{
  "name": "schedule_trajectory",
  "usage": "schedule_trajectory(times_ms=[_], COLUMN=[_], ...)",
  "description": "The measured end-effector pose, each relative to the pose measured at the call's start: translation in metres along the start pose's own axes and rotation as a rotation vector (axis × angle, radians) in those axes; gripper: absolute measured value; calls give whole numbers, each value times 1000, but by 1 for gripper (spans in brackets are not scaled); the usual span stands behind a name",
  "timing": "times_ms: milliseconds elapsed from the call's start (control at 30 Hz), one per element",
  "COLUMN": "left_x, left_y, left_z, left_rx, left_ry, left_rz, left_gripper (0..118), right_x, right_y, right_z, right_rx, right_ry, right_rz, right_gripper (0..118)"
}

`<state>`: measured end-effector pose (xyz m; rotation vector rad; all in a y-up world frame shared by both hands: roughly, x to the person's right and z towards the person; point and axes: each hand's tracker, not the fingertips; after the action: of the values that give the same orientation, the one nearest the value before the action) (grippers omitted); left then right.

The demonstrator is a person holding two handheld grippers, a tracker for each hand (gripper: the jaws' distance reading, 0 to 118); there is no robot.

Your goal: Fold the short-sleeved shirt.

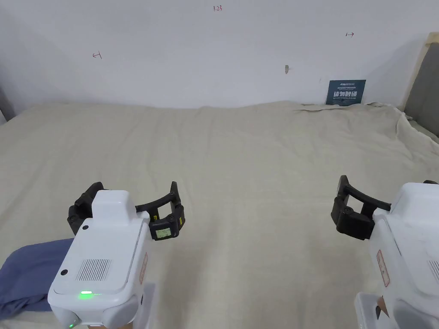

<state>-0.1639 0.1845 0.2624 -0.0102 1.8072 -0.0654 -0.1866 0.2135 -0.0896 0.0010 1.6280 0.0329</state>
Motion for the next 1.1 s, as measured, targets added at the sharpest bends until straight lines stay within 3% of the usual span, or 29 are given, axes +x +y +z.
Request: schedule_trajectory(times_ms=[1100], left_x=[1], left_y=[-1], left_z=[4], left_rx=[-8], left_ry=[-9], left_rz=[0], left_gripper=[118], right_x=[-1], right_y=[3], right_z=[7], right_rx=[-6], right_ry=[21], right_rz=[6], right_gripper=[109])
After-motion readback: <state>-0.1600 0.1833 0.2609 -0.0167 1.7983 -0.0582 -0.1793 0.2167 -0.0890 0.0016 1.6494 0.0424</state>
